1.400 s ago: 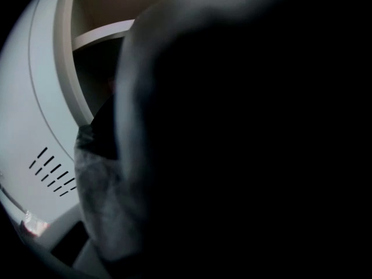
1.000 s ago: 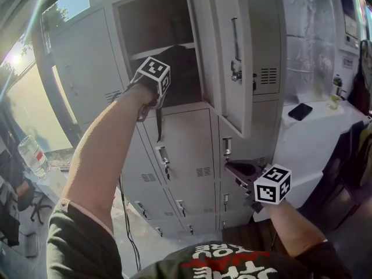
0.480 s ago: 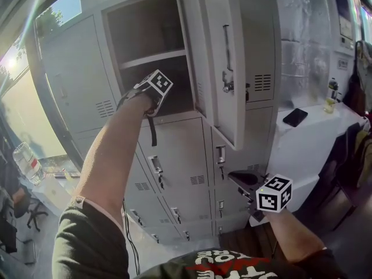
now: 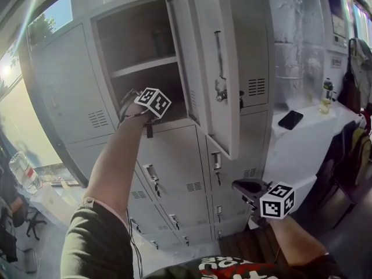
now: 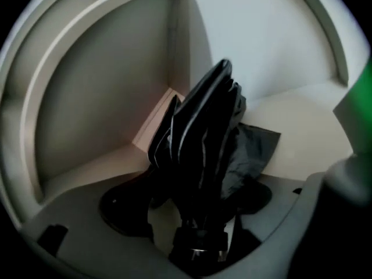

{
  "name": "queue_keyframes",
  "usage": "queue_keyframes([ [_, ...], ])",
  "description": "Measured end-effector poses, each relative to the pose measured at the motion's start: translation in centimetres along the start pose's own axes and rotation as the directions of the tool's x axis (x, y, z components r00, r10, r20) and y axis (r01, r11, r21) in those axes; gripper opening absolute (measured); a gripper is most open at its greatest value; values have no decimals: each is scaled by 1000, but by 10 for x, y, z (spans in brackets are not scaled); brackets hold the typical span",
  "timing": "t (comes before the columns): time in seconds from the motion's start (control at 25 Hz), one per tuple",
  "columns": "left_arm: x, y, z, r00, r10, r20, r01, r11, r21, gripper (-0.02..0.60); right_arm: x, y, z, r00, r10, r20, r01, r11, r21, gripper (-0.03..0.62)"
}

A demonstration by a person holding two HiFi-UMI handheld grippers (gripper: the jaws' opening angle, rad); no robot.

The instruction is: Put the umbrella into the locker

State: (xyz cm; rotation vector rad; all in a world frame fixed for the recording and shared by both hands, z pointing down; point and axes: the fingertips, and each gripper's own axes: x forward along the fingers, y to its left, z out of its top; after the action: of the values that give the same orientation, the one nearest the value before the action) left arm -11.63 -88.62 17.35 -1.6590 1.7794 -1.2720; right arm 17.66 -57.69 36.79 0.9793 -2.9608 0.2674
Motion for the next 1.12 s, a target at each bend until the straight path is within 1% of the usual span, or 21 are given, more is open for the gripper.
queue_keyframes([
  [0.08,-3,-7,4,996,-86,31,87,995,-43,399,1,1,0,1000,3,0,-3,1000,1,37],
  [0.12,-6,-11,6,992,-120,42,123,991,-58,419,2,3,1,1000,6,0,-6,1000,-1,37],
  [0.16,-9,-13,8,989,-139,53,142,988,-65,433,3,4,1,1000,11,0,-11,1000,-4,37],
  [0.24,-14,-15,11,987,-146,70,151,987,-60,449,7,9,2,1000,22,-1,-22,1000,-9,37],
  [0.28,-16,-16,12,986,-148,75,152,987,-50,480,10,11,3,1000,28,-1,-28,1000,-11,37],
  [0.36,-23,-18,14,984,-158,85,161,987,-21,520,14,15,4,999,40,2,-40,999,-11,37],
  [0.52,-41,-24,15,974,-194,116,193,981,24,520,20,22,4,998,58,5,-58,998,-11,37],
  [0.6,-51,-23,15,970,-197,142,197,980,15,520,23,26,4,998,66,3,-66,998,-14,38],
  [0.8,-84,-11,19,953,-190,236,209,976,-61,520,29,38,10,996,88,11,-87,996,-25,37],
  [0.92,-115,-9,21,933,-180,311,218,972,-91,520,31,45,13,995,102,17,-101,994,-34,38],
  [1.04,-160,2,18,918,-122,378,178,977,-115,520,32,51,16,993,116,20,-115,992,-42,38],
  [1.12,-179,-3,8,907,-130,401,200,970,-139,518,33,57,18,992,128,22,-127,991,-48,38],
])
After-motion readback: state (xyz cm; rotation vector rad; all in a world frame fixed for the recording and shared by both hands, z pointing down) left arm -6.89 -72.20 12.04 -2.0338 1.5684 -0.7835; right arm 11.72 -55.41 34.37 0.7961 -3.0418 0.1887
